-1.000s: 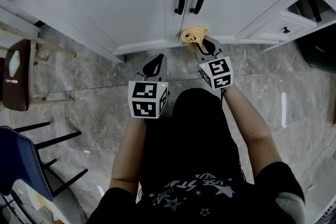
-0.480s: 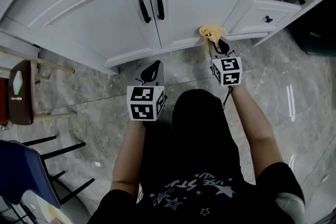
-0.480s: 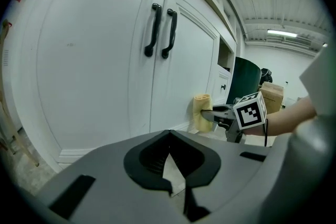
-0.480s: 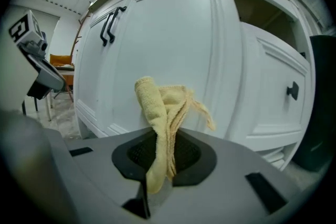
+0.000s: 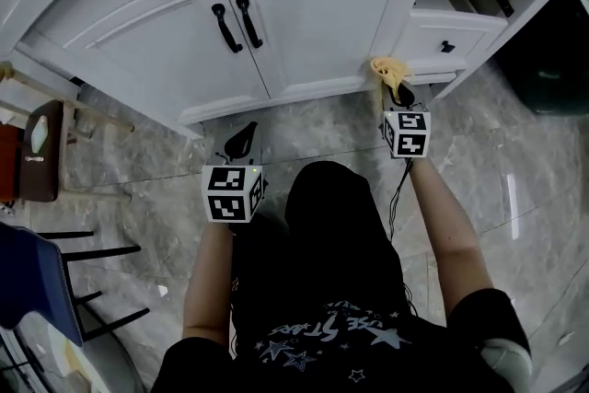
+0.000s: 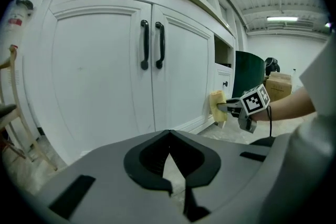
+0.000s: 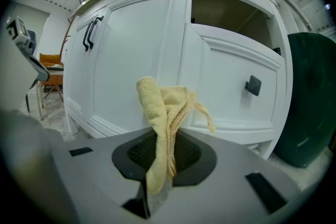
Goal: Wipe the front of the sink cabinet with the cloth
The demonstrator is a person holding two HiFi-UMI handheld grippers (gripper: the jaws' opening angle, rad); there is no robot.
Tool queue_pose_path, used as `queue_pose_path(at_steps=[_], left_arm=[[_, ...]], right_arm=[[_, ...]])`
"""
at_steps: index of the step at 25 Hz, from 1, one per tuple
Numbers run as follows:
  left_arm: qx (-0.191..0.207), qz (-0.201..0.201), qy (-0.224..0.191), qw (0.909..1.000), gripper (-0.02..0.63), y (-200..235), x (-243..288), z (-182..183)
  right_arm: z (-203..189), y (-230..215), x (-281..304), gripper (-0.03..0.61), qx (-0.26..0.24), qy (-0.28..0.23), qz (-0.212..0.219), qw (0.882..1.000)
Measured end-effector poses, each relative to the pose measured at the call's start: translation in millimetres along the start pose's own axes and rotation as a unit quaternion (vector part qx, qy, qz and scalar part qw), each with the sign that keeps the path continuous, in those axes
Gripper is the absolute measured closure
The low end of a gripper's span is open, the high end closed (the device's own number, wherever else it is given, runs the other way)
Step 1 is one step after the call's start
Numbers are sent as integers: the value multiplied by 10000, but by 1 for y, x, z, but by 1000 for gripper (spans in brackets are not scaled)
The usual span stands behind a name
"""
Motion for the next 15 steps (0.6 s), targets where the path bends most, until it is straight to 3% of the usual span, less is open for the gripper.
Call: queue_pose_path(at_steps=[4,7,15], left_arm=[[-247,169,64,9995,598,26,-27,-22],[-63,325,-75,9994,598,47,-29,-14],[-178,103,-356,9992,598,57,-70,-2]], right_arm=[[16,15,-19,514,-279,-104,367,9989],[35,31,-28,514,-565,-234,570,9965],[56,59,-48,514,-199,202,643,9975]])
Point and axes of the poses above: the fingertips, and each gripper's own axes: x forward along the fingers, y to its left, z out of its top, the point moved 5 cm from there along -x, backward along the fingers, and after that the axes turned 13 degrees about y, right-handed, at the moved point
